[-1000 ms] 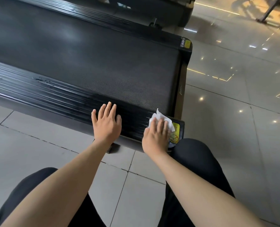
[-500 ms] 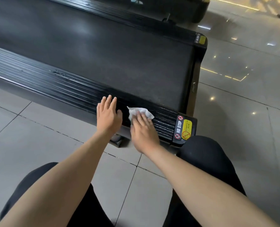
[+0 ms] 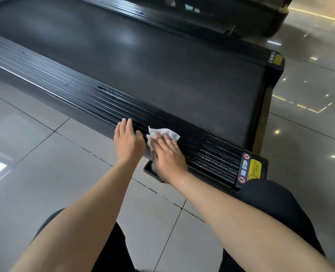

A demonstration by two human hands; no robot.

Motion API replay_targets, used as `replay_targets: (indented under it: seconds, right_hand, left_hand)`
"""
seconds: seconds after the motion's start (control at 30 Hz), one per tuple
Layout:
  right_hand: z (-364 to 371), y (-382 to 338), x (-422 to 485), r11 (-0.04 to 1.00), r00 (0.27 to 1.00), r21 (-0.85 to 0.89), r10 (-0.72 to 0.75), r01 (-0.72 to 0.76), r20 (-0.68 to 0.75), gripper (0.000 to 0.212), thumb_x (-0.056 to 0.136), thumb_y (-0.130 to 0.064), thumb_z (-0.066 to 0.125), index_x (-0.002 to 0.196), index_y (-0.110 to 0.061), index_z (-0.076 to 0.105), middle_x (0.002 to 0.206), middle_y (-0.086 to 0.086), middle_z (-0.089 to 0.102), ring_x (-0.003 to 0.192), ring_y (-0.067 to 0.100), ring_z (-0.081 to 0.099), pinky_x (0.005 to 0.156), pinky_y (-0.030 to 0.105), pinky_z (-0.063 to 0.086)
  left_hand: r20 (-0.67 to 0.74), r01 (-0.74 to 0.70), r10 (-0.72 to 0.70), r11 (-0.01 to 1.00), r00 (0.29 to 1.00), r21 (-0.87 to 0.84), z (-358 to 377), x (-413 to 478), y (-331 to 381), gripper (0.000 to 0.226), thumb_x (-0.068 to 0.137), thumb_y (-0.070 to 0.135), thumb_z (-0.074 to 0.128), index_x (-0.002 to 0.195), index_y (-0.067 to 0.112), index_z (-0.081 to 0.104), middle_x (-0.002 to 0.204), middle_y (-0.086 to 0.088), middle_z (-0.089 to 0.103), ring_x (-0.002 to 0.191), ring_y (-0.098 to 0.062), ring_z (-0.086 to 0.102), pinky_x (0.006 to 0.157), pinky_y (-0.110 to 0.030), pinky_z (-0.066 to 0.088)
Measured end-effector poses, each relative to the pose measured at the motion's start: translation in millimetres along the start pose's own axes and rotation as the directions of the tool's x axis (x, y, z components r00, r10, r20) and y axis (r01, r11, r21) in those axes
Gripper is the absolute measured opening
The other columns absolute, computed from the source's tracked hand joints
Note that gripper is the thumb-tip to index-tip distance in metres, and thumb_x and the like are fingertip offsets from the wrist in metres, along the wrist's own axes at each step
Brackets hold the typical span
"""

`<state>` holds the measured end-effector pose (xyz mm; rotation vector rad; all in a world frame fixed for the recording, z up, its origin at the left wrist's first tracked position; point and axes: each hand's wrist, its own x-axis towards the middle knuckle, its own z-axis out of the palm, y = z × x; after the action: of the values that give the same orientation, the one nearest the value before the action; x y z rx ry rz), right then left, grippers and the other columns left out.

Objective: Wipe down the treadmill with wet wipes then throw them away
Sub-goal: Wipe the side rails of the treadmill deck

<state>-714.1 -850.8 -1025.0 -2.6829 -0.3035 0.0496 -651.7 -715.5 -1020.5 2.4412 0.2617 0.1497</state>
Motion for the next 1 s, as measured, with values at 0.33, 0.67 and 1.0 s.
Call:
replay_targets:
  seconds: [0.33,0.67,1.0]
  right_hand:
    - [-13,5,64,0.989,0.975,-0.039,-0.131,0.14,0.18,0.045,0.108,-0.029,0.03,0.153,-0.026,0.035,0.167,-0.003,0.018,0.155,0.016,0.006,0.125,0.038,0.006]
    - [-23,1,124,0.959,0.981,-0.262,0.147,-0.111,0.125,0.054,0.105,-0.022,0.029,0.157,-0.014,0.016,0.167,0.011,0.01,0.153,0.032,0.009,0.123,0.049,0.016]
    - [-13,0,118,0.93,0.89,-0.007,-0.348,0.366,0.294,0.048,0.109,-0.024,0.028,0.158,-0.024,0.027,0.168,-0.006,0.015,0.155,0.015,0.003,0.126,0.037,0.005]
  left_hand:
    - [0.005,0.029,-0.029,1.0,1.0,0.002,-15,22,-16,0.052,0.104,0.014,0.042,0.156,0.013,0.036,0.168,-0.01,0.017,0.156,-0.031,0.0,0.125,-0.038,0.002]
    - [0.026,0.065,-0.063,0.996,0.998,-0.062,-16,28,-17,0.054,0.104,0.014,0.041,0.157,0.01,0.031,0.168,-0.006,0.016,0.155,-0.025,-0.003,0.125,-0.036,0.0]
    - [-0.063,0.055,-0.065,0.987,0.996,-0.15,-3,28,-24,0.045,0.107,0.017,0.032,0.149,0.01,0.045,0.166,0.0,0.026,0.154,-0.02,0.004,0.117,-0.011,-0.007]
